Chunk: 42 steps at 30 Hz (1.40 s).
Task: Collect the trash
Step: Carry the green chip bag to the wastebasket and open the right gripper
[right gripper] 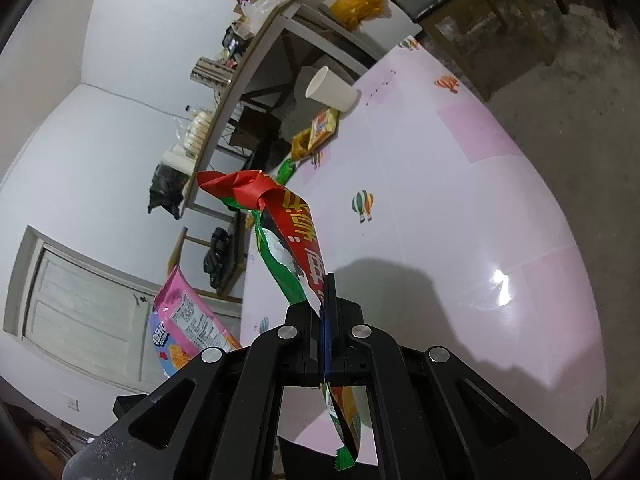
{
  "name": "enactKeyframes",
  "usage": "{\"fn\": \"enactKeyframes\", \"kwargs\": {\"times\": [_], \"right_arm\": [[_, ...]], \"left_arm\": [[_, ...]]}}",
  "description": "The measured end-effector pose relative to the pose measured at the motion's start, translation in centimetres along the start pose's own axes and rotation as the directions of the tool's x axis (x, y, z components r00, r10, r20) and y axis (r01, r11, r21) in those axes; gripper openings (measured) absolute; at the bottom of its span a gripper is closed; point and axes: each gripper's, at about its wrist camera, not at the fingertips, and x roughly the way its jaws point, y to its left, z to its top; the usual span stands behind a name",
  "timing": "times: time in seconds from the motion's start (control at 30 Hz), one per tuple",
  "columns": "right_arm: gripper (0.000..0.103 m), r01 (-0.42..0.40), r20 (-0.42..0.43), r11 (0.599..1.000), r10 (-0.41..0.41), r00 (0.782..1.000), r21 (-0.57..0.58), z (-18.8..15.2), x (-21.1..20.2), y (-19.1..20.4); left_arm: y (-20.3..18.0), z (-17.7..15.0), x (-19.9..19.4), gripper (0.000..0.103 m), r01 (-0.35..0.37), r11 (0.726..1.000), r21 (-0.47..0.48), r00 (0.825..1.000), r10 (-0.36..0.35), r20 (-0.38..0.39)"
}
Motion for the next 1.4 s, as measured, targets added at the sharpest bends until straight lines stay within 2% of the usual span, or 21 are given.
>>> {"fn": "enactKeyframes", "kwargs": {"times": [0.17,0.4,0.5,0.6,0.67,0.73,0.87,0.93,1.0,1.07,1.13,1.27,1.3,1.4], "right_arm": [[0.0,-0.024,0.035,1.0,0.023,0.999,0.018,0.1,-2.2,-1.1],[0.0,-0.054,0.152,0.996,0.043,0.987,0.068,0.3,-8.8,-4.3],[0.0,-0.05,0.233,0.994,0.025,0.972,0.099,0.1,-13.0,-6.4],[0.0,-0.019,0.331,0.989,-0.031,0.943,0.146,-0.9,-18.4,-9.1],[0.0,0.023,0.392,0.983,-0.093,0.915,0.181,-1.8,-22.1,-10.8],[0.0,0.073,0.45,0.97,-0.173,0.876,0.231,-3.0,-26.2,-12.8],[0.0,0.182,0.525,0.923,-0.346,0.777,0.339,-6.0,-32.9,-16.8],[0.0,0.206,0.535,0.895,-0.406,0.741,0.394,-7.3,-34.7,-18.9],[0.0,0.212,0.53,0.865,-0.454,0.717,0.455,-8.4,-35.6,-21.3],[0.0,0.277,0.494,0.805,-0.553,0.671,0.524,-9.1,-35.7,-23.8],[0.0,0.331,0.452,0.754,-0.621,0.64,0.567,-9.1,-35.1,-25.9],[0.0,0.409,0.383,0.682,-0.701,0.601,0.606,-7.7,-32.4,-29.7],[0.0,0.449,0.36,0.651,-0.735,0.575,0.612,-7.0,-31.6,-30.7],[0.0,0.535,0.3,0.578,-0.8,0.519,0.616,-4.9,-29.1,-33.4]], "left_arm": [[-2.4,0.3,0.9,0.001,0.032,0.999,0.043,0.999,-0.032,0.0],[-7.5,0.5,2.7,0.001,0.1,0.988,0.119,0.995,-0.099,-0.019],[-10.6,0.2,4.1,0.001,0.149,0.975,0.164,0.989,-0.143,-0.047],[-13.3,-0.4,5.3,0.001,0.192,0.961,0.2,0.981,-0.18,-0.077],[-15.5,-1.0,6.2,0.001,0.226,0.947,0.229,0.973,-0.207,-0.103],[-17.8,-2.0,7.6,0.001,0.263,0.931,0.254,0.962,-0.233,-0.14],[-21.5,-4.0,9.9,0.001,0.305,0.907,0.29,0.946,-0.253,-0.201],[-23.1,-5.0,11.0,0.001,0.319,0.899,0.301,0.939,-0.257,-0.227],[-24.2,-5.5,12.0,0.001,0.326,0.893,0.31,0.935,-0.256,-0.244],[-25.6,-6.6,12.9,0.001,0.333,0.883,0.33,0.931,-0.251,-0.266],[-26.5,-7.0,13.7,0.001,0.333,0.876,0.349,0.929,-0.242,-0.279],[-27.7,-8.2,14.9,0.001,0.333,0.863,0.379,0.926,-0.224,-0.303],[-28.1,-8.5,15.3,0.001,0.33,0.86,0.389,0.927,-0.216,-0.308],[-28.9,-9.1,16.3,0.001,0.325,0.851,0.412,0.927,-0.199,-0.319]]}}
